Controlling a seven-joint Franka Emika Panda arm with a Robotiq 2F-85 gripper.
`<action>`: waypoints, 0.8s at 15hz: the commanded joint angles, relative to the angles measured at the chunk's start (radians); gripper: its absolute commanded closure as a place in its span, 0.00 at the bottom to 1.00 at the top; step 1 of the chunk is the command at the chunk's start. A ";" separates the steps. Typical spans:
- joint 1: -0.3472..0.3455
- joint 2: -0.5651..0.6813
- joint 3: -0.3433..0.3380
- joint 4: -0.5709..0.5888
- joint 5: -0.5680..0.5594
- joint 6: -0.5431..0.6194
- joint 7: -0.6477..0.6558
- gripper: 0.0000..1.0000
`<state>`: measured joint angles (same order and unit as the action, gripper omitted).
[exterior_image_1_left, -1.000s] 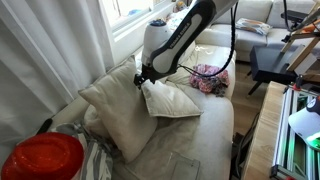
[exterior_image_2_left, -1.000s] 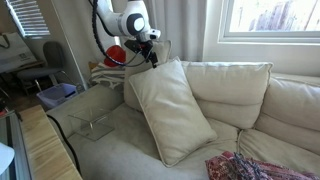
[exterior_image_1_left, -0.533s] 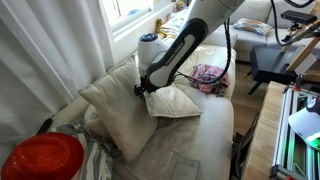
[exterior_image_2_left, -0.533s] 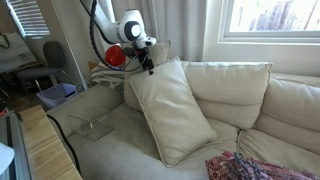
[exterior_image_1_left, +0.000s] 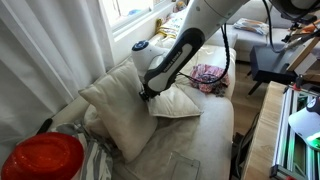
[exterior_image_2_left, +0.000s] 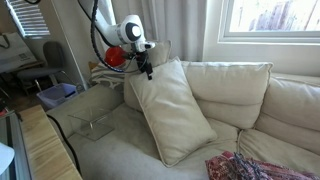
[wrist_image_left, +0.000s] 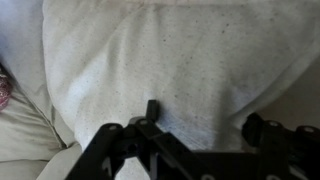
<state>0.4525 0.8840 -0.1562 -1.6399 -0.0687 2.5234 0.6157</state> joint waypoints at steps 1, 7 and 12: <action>-0.006 0.041 -0.006 0.050 -0.026 -0.070 0.032 0.54; -0.046 0.038 0.012 0.063 -0.031 -0.113 -0.010 0.93; -0.094 -0.044 0.007 -0.017 -0.079 -0.043 -0.170 0.95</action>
<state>0.4095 0.8924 -0.1479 -1.5930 -0.0918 2.4405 0.5454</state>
